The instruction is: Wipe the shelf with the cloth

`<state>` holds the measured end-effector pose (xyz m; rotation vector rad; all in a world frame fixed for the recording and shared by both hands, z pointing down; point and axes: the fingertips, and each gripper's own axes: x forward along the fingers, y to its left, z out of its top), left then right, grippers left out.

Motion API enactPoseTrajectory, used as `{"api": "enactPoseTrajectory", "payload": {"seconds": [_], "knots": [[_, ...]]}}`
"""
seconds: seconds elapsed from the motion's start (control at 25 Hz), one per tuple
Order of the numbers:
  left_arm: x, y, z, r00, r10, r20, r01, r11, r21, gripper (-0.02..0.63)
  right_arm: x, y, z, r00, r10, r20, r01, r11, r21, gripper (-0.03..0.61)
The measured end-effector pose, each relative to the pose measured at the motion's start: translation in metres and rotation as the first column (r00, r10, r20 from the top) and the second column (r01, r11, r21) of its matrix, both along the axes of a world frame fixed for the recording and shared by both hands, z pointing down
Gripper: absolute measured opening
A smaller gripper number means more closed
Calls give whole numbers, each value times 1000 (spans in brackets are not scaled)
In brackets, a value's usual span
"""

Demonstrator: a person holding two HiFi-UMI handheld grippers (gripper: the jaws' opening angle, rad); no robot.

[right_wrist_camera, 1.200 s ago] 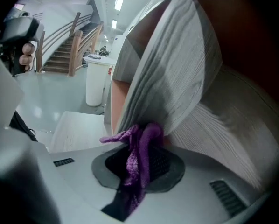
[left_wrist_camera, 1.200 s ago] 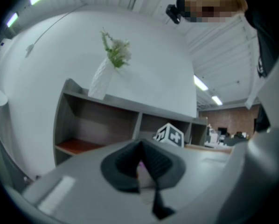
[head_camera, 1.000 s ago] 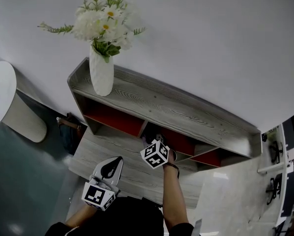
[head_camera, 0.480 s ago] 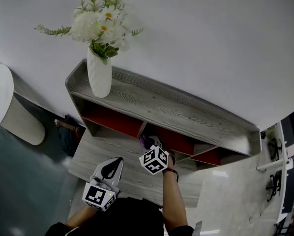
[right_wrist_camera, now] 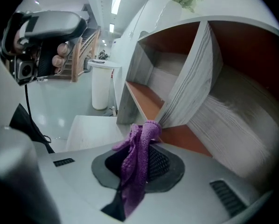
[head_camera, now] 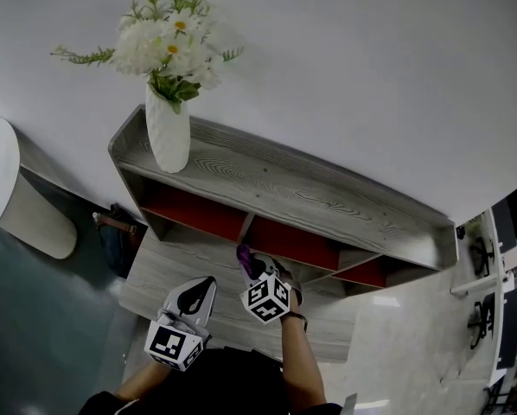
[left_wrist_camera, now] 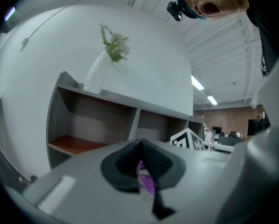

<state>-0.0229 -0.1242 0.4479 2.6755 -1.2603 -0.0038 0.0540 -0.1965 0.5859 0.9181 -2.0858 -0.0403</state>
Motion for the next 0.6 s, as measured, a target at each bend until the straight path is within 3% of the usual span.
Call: {"api": "enactPoseTrajectory", "payload": {"seconds": [0.36,0.6], "knots": [[6,-5,12,1000,13,17,-13,1000,-25,-2,5,37,2,981,114,159,-118,993,16,46],[10,-7,18,999,26,26,-24,999,-43,-2,30,55,-31,910,259,325,-291,955,56,47]]}}
